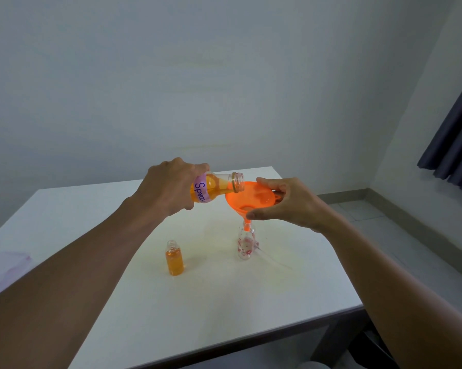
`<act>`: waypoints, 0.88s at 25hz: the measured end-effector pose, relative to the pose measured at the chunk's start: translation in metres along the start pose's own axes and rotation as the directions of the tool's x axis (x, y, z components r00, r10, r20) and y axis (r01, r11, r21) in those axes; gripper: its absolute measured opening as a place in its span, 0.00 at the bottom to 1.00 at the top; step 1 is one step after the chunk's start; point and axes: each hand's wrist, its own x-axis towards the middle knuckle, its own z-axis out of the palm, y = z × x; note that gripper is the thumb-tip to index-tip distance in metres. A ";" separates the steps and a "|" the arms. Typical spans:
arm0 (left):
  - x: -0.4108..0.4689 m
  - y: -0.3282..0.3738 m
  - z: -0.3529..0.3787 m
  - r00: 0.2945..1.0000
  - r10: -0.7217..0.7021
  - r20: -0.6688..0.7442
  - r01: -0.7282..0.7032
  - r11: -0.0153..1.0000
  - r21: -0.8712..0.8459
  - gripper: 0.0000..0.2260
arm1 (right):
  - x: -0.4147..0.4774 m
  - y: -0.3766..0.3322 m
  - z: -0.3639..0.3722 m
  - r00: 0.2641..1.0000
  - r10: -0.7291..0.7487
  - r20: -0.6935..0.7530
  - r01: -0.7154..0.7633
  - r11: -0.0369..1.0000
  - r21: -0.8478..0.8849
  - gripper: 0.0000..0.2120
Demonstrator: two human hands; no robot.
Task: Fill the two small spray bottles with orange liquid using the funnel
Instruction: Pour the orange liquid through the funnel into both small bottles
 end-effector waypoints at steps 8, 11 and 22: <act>-0.002 0.002 -0.005 1.000 0.001 -0.009 -0.001 0.999 0.032 0.31 | -0.001 -0.001 0.000 1.000 -0.004 -0.006 0.004 1.000 0.009 0.61; -0.002 0.004 -0.006 1.000 0.006 -0.016 -0.005 0.999 0.047 0.31 | -0.001 -0.001 0.000 1.000 0.001 -0.003 -0.001 1.000 0.023 0.62; -0.002 0.003 -0.010 1.000 0.007 -0.001 -0.007 0.998 0.066 0.30 | -0.001 -0.001 0.001 1.000 0.002 -0.002 -0.002 1.000 0.018 0.60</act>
